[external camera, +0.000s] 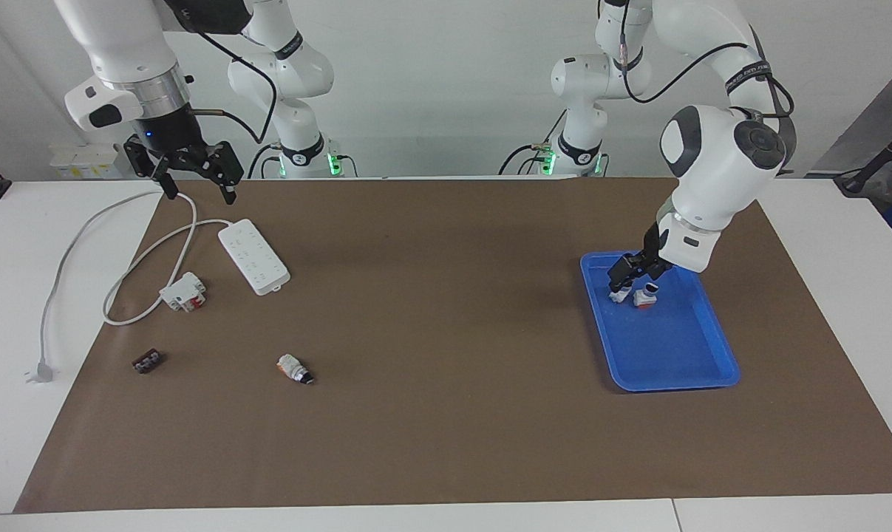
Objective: Turn and place switch with both arms
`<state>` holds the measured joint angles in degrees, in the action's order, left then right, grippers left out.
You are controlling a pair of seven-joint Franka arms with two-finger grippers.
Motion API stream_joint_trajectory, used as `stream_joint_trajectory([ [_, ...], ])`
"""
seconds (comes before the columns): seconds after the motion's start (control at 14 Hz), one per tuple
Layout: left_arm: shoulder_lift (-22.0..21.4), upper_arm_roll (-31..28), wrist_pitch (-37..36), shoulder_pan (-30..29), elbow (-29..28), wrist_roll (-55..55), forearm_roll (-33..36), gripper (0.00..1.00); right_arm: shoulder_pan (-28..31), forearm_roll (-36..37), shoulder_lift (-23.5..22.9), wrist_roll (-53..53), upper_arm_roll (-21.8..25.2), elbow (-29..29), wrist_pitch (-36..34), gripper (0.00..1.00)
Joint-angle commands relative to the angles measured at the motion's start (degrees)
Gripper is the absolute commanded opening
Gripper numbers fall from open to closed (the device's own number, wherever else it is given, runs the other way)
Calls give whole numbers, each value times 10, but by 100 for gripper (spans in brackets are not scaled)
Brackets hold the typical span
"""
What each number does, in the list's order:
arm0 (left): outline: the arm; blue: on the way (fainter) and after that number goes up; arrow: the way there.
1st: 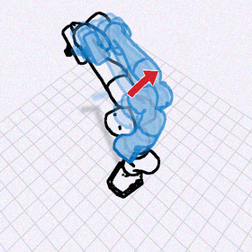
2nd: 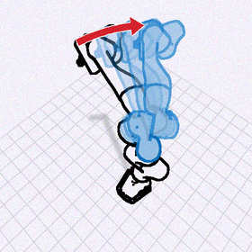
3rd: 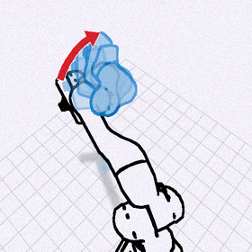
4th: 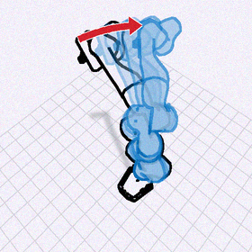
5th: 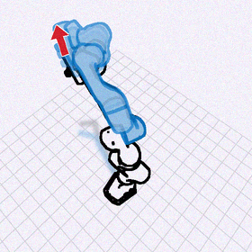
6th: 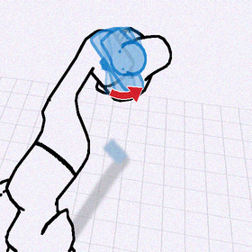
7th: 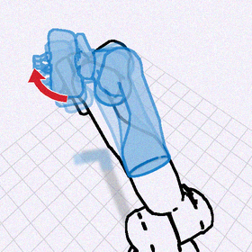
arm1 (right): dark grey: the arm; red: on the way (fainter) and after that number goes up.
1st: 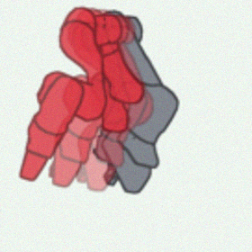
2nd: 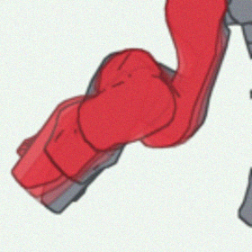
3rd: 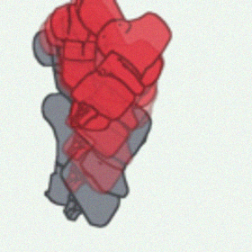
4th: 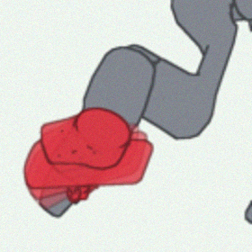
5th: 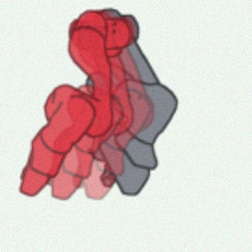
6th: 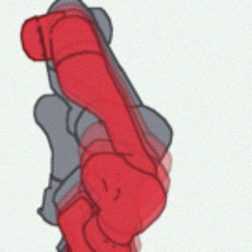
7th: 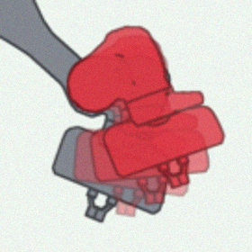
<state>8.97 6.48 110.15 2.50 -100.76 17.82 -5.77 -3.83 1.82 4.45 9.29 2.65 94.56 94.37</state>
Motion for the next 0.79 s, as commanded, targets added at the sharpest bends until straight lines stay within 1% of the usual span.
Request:
stream_joint_trajectory([
  [0.0, -44, -9, 0, -4, -19, -74, 13, 91, 7, 3, 4, 11, -5, 5, -6, 100],
  [0.14, -68, -13, 0, -7, -26, -122, 13, 91, 8, -2, 2, 19, -4, -2, -20, 100],
  [0.29, -76, -14, 2, -11, -22, -148, 13, 92, 6, -2, 3, 21, -4, -2, -23, 100],
  [0.5, -91, -15, 2, -19, -15, -155, 14, 94, 6, -2, 3, 21, -5, -1, -22, 100],
  [0.57, -91, -16, -1, -19, -6, -161, 14, 97, 5, -2, 3, 21, -5, -1, -21, 100],
  [0.72, -91, -16, -12, -19, 12, -161, 15, 98, 5, -2, 3, 21, -5, -1, -23, 100],
])
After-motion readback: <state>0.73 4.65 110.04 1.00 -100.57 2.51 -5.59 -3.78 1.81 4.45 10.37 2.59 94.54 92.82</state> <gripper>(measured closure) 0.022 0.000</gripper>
